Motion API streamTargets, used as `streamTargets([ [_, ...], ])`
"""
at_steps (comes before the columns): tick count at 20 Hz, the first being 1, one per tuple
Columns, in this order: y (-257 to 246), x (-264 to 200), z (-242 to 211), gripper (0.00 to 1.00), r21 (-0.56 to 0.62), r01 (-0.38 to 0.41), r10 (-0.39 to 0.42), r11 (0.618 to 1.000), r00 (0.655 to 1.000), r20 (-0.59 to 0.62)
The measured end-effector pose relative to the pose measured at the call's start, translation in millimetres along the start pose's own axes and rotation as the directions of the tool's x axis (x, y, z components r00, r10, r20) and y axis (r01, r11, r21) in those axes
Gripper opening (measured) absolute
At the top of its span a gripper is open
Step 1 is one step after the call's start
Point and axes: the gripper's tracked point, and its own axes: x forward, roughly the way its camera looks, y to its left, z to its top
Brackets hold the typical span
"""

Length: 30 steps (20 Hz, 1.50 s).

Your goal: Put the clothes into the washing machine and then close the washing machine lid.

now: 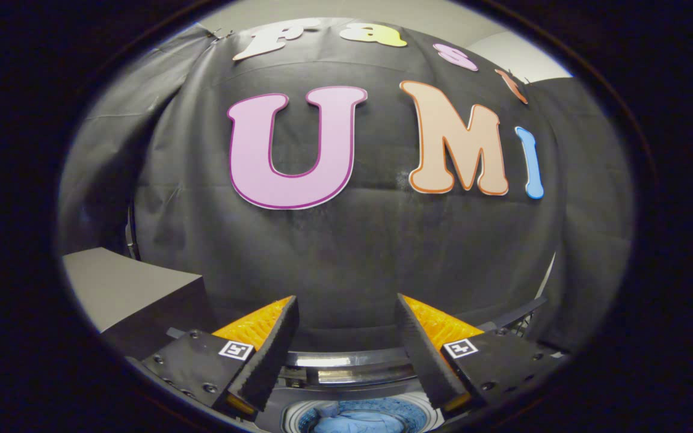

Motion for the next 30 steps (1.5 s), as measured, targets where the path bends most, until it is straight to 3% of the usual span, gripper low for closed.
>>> streamTargets([
  [12, -5.1, -25.6, -16.8, 0.99, 0.01, 0.044, -0.044, 0.999, 0.999, -0.012],
  [16, -3.1, -43.7, -35.7, 0.99, -0.052, 0.033, -0.037, 0.998, 0.997, -0.063],
  [23, -2.7, -90.8, -33.6, 0.98, -0.173, 0.067, -0.072, 0.983, 0.997, -0.019],
  [30, 3.7, -145.0, -45.7, 0.98, -0.11, 0.009, -0.008, 0.994, 1.0, 0.013],
])
